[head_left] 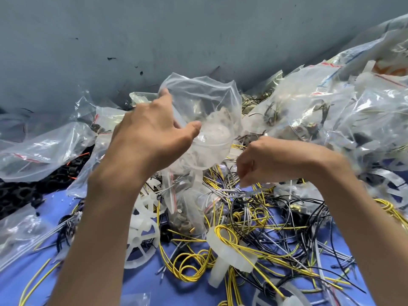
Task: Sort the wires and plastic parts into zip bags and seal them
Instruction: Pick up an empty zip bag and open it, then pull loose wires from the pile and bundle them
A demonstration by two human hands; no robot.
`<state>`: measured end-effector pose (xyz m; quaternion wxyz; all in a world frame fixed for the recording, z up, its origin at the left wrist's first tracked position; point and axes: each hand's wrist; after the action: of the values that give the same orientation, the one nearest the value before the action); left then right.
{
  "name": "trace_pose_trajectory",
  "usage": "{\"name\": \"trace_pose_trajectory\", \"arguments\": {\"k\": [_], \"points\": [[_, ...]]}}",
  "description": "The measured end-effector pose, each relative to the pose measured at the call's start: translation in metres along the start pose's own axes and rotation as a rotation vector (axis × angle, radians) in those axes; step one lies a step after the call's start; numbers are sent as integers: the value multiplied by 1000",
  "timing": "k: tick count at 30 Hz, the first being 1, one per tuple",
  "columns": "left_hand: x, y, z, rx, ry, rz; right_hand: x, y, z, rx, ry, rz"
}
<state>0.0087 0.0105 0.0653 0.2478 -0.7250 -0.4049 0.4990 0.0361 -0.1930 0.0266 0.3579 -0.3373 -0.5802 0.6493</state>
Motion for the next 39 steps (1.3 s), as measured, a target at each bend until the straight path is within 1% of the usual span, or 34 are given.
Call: {"name": "trace_pose_trajectory", "arguments": {"k": [2, 4, 6, 8, 10, 12, 17, 20, 24, 27, 30, 33, 36, 37, 39], "points": [[0, -1, 2, 11, 10, 10, 3, 6, -4, 154, 17, 43], [-1, -1, 4, 28, 30, 29, 4, 13, -9, 254, 24, 86], [-2, -2, 5, 43, 47, 39, 4, 20, -13, 310, 25, 101], [-1, -3, 3, 54, 59, 45, 3, 23, -15, 318, 12, 115], [-1, -3, 3, 55, 71, 58, 2, 21, -14, 250, 3, 114], [-1, -3, 3, 60, 82, 66, 2, 14, -9, 133, -11, 101], [-9, -4, 4, 37, 91, 79, -1, -11, 7, -233, -33, -51], [-9, -3, 1, 54, 86, 78, -5, -25, 18, -391, -71, -236], [-6, -3, 1, 45, 72, 56, -1, -31, 21, -526, -144, -553], [-4, -2, 2, 15, 82, 36, 6, -32, 22, -597, -195, -822], [-7, -3, 3, 35, 124, 41, 9, -36, 26, -689, -248, -966], [-12, -2, 6, 87, 186, 80, 9, -42, 28, -784, -256, -1109], [-16, 5, 8, 149, 211, 123, 8, -44, 26, -752, -255, -1225], [-18, 7, 9, 181, 202, 148, 8, -43, 24, -720, -252, -1217], [-19, 9, 10, 217, 197, 187, 9, -40, 22, -662, -250, -1101]]}}
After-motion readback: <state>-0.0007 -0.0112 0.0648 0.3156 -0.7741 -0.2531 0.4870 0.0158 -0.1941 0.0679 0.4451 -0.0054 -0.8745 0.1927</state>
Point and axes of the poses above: each hand's wrist, its own z-axis away from the middle knuckle, its own y-axis out of the palm, x = y × z, and after that the axes turned 11 degrees about z, right-handed
